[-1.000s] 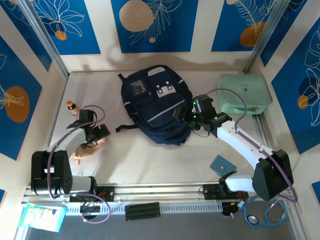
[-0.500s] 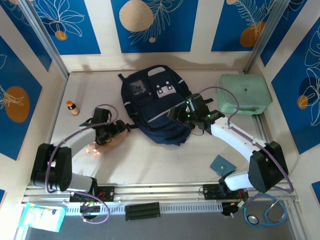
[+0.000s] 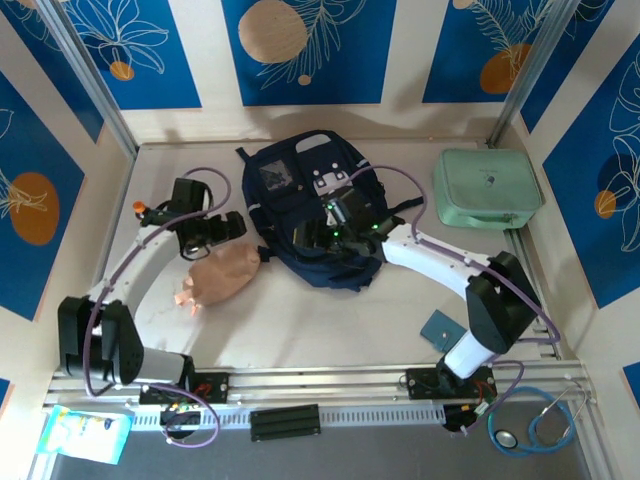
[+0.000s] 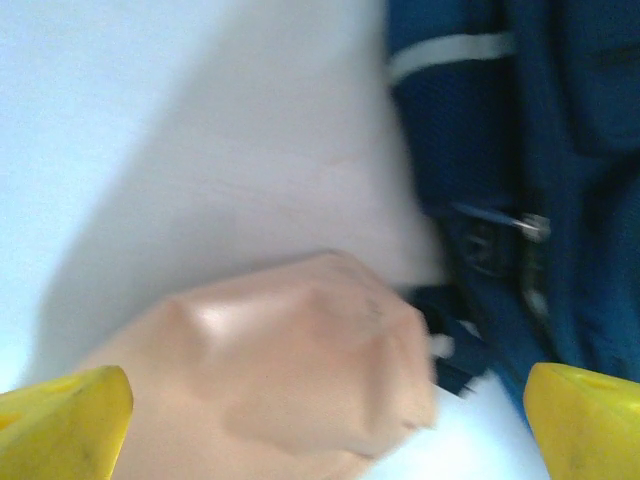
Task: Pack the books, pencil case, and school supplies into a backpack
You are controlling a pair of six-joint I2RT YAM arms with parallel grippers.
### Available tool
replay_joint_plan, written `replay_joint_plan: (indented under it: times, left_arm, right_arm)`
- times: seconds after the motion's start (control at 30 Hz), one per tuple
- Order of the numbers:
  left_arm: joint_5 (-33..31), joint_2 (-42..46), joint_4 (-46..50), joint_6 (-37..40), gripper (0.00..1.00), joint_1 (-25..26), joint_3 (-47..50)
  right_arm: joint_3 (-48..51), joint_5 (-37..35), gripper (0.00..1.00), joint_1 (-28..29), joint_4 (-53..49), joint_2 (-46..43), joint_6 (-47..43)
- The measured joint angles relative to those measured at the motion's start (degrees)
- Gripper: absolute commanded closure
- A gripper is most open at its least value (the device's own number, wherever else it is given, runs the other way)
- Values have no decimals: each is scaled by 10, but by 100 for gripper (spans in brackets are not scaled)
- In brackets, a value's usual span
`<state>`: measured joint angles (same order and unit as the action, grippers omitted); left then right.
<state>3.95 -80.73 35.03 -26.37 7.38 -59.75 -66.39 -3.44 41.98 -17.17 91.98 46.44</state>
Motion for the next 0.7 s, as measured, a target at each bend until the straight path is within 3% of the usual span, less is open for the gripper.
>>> replay_joint_plan:
  times: [0.3, 0.6, 0.7]
  left_arm:
    - [-7, -57, -13, 19, 0, -72, 44]
    - [75, -35, -17, 0, 24, -76, 116]
    - [94, -3, -9, -3, 36, -70, 144]
  right_arm:
    - [-21, 24, 29, 10, 1, 24, 0]
    - [-56, 89, 33, 18, 49, 86, 35]
    - [-56, 102, 34, 26, 63, 103, 55]
